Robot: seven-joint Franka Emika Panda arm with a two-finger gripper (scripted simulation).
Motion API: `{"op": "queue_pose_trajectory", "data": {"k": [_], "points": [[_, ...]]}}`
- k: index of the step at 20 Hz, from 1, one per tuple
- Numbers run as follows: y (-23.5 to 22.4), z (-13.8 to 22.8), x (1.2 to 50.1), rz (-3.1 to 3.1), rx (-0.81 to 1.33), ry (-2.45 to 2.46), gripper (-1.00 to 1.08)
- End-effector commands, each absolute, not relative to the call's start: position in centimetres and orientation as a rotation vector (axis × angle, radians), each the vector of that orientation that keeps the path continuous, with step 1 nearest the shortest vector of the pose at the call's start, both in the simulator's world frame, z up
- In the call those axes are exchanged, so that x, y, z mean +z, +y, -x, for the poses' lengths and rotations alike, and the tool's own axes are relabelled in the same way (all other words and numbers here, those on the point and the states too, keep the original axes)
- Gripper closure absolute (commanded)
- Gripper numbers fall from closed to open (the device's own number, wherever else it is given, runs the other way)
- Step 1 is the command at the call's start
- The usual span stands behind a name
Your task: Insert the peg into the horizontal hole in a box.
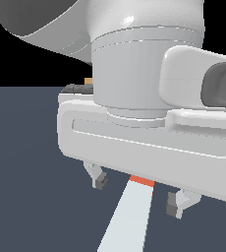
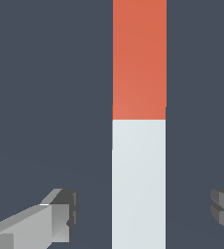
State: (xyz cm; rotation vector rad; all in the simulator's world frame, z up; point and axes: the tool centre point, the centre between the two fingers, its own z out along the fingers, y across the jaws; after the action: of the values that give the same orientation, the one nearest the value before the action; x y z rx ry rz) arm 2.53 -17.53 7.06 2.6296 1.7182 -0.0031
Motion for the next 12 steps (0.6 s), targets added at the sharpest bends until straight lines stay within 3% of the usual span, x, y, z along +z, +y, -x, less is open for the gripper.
{"op": "queue_pose_trajectory", "data": {"k": [1,12], "points": [[-17.5,-2.5,6.8,-2.629,-0.003,1.719,-0.92],[-17.5,-2.5,2.3,-2.632,0.0,1.715,-0.92]]}}
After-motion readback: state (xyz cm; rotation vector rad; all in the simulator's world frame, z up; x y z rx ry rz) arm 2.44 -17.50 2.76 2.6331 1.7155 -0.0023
